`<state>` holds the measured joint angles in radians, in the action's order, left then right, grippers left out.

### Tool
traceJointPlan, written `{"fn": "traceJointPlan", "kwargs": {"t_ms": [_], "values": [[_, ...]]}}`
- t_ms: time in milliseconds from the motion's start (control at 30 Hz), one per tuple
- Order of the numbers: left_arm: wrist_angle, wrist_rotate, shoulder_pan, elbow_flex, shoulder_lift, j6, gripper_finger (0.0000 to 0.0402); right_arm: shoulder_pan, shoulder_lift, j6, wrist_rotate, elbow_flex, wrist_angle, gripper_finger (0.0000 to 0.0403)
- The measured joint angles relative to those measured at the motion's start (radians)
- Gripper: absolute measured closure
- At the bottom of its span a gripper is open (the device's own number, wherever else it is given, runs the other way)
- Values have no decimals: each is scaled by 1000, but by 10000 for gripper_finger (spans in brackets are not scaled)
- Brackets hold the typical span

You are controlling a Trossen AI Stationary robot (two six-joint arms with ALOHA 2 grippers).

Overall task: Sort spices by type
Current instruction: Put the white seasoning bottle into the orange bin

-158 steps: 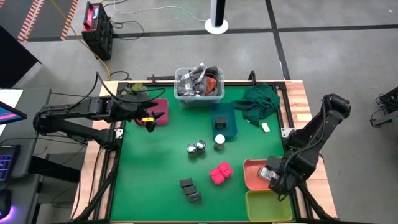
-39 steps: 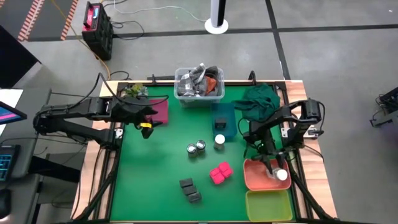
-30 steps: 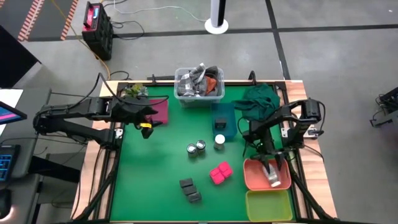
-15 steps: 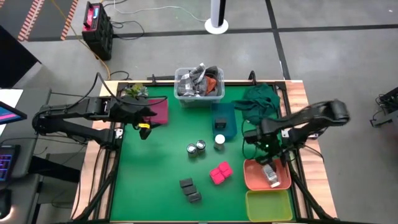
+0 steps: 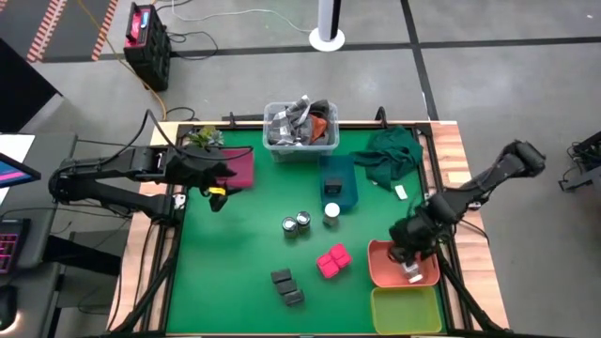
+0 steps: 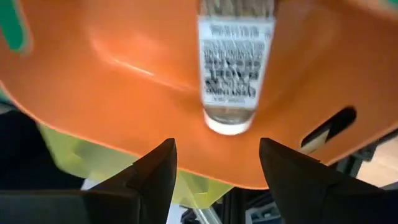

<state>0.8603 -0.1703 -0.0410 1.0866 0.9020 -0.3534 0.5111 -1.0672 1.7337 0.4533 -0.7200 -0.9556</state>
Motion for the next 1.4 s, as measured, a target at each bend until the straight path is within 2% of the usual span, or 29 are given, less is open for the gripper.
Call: {"fn": "traceJointPlan", "kwargs": {"t_ms": [167,333,467,700,1000,1233,1400], "values": [[22,9,0,0,0,0,152,153,-19,177,-74,-2,33,142],[22,14,0,0,0,0,152,213,-100,231,-102,-36,29,142],[26,23,0,0,0,1,152,234,-189,219,-145,-71,18,142],[59,45,0,0,0,0,152,267,-303,216,-146,-102,19,142],[99,61,0,3,0,2,152,356,-362,279,-151,-102,32,142],[104,36,0,57,0,39,152,340,-412,246,-151,-59,155,151],[142,5,0,107,0,40,152,318,-423,188,-153,-59,124,166]]}}
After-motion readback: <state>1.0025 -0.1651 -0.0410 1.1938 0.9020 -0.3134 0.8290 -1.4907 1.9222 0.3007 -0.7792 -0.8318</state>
